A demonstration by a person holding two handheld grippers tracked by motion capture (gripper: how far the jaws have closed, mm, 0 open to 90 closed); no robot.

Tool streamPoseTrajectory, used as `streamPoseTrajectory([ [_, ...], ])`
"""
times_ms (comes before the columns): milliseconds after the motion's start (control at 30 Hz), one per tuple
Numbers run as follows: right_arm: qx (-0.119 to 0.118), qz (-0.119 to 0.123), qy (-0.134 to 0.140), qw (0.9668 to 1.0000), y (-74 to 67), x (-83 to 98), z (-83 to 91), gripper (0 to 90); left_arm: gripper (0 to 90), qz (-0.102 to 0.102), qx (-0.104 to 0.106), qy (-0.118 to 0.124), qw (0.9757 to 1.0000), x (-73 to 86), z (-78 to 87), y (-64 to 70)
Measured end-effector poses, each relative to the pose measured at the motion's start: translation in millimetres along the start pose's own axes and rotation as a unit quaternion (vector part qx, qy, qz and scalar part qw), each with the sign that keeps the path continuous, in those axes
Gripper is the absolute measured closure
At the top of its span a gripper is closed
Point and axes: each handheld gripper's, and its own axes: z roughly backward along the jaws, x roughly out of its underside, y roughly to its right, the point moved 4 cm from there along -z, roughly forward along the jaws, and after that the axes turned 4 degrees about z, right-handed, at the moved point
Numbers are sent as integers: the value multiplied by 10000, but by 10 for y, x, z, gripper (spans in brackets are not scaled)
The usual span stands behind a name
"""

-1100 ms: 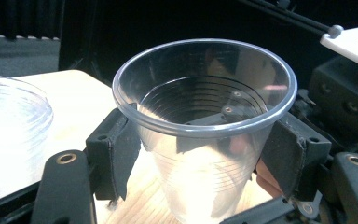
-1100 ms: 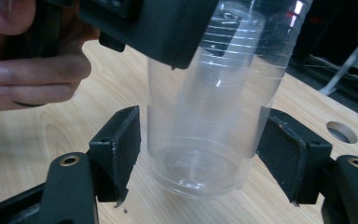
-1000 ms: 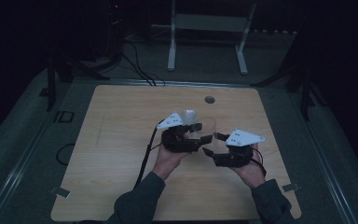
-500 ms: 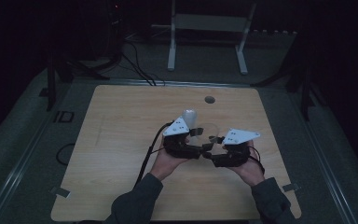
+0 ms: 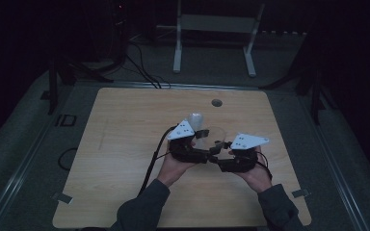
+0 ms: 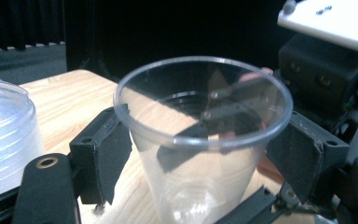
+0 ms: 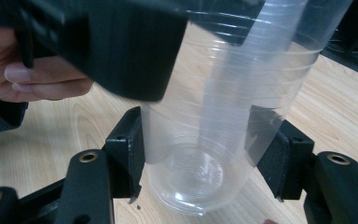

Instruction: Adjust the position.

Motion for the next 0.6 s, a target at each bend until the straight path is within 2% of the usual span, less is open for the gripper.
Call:
streamPoseTrajectory([
  [267,14,-78,71,9999,-16,26,-27,401,242,180,-78,181,9996,18,-30,10],
  [600,56,-95,16,9999,5,51,-4,362,279,9,-140,200,9997,37,-65,61],
])
